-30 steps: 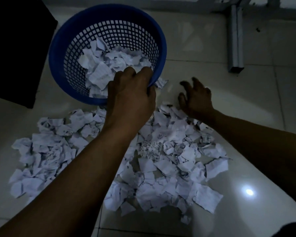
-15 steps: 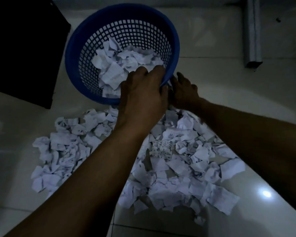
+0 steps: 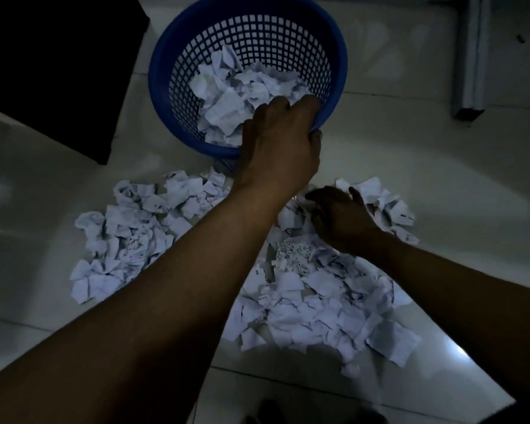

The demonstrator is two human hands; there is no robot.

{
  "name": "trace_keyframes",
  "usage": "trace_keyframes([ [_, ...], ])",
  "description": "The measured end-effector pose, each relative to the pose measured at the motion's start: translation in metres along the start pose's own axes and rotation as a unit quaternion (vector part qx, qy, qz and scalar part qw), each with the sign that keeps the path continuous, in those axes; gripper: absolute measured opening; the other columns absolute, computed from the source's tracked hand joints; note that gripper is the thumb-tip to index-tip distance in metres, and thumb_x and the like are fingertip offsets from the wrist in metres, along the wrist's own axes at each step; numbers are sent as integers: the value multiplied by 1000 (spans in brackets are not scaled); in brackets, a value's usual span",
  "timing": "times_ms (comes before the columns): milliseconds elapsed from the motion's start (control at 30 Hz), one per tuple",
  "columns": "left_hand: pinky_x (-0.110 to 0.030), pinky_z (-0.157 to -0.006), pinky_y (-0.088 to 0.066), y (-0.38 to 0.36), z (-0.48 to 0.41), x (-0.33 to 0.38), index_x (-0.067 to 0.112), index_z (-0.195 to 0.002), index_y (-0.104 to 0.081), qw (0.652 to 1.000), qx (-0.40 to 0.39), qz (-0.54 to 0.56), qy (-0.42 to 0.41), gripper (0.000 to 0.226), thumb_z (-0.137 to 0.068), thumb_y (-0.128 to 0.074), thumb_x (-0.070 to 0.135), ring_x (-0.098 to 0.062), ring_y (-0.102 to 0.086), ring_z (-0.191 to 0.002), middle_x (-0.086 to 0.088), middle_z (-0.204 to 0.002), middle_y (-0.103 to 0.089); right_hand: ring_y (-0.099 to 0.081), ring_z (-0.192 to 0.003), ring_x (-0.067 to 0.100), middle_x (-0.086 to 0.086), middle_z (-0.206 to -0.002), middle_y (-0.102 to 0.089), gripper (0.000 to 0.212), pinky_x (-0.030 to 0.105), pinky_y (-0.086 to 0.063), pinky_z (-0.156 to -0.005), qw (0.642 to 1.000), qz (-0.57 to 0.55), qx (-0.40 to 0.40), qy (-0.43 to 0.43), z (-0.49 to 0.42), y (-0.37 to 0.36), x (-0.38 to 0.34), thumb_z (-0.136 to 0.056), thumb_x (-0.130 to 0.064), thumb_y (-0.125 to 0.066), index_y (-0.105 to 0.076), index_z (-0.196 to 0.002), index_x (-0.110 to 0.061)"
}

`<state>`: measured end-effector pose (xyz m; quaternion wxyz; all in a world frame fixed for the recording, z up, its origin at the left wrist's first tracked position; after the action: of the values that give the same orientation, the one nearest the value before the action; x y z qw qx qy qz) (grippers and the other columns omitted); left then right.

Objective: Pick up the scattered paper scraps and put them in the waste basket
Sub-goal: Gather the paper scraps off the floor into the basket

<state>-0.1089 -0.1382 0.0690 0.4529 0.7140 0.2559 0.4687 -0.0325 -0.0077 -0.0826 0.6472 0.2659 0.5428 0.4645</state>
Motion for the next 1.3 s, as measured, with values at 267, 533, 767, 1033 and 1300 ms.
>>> trace_keyframes([
  [267,-43,-87,-42,15,15,2,16,-122,-57,995,25,-86,-35,52,-79,-60,45,-39,-43,-118,-22,-123,-48,-20,-143,31,14,-154,-27,60,61,-9,-111,943,-57,199,-261,52,-9,11,-90,-55,-32,-38,-142,-25],
  [533,-38,-60,-46,14,74,-9,3,-86,-61,980,5,-69,-184,17,-82,-59,19,-35,-55,-78,-20,-84,-56,-25,-142,28,7,-154,-29,70,58,-19,-112,978,-94,40,-183,48,-33,10,-87,-71,-18,-25,-146,-35],
  [767,-38,-66,-53,-21,129,-62,14,-113,-61,961,-222,-83,-142,57,-68,-74,46,-37,-55,-90,-20,-102,-56,-21,-144,28,12,-154,-27,73,59,-13,-112,959,-76,161,-220,81,-22,-14,-85,-68,-37,-29,-145,-29],
  [1033,-60,-111,-19,-74,166,-86,48,-145,-15,922,-341,-114,-146,121,-43,-76,73,-48,-4,-143,-25,-157,6,9,-147,30,11,-159,9,79,64,2,-111,821,-177,150,-521,137,-42,-5,-81,-76,-40,-8,-147,-46],
  [1300,-63,-100,-35,-103,207,-112,42,-142,-28,931,-290,-121,-186,124,-33,-76,76,-44,-15,-135,-29,-151,-11,-3,-148,24,7,-160,-7,82,58,-9,-116,854,-294,150,-402,114,-63,-48,-81,-77,-36,-8,-149,-40],
])
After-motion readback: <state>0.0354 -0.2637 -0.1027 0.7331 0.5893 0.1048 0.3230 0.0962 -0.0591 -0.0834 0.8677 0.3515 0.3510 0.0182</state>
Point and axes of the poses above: each hand's wrist, its own z-axis away from the middle knuckle, its own y-axis out of the back of the hand, x = y × z, the point moved 1 cm from there along -z, towards the middle knuckle
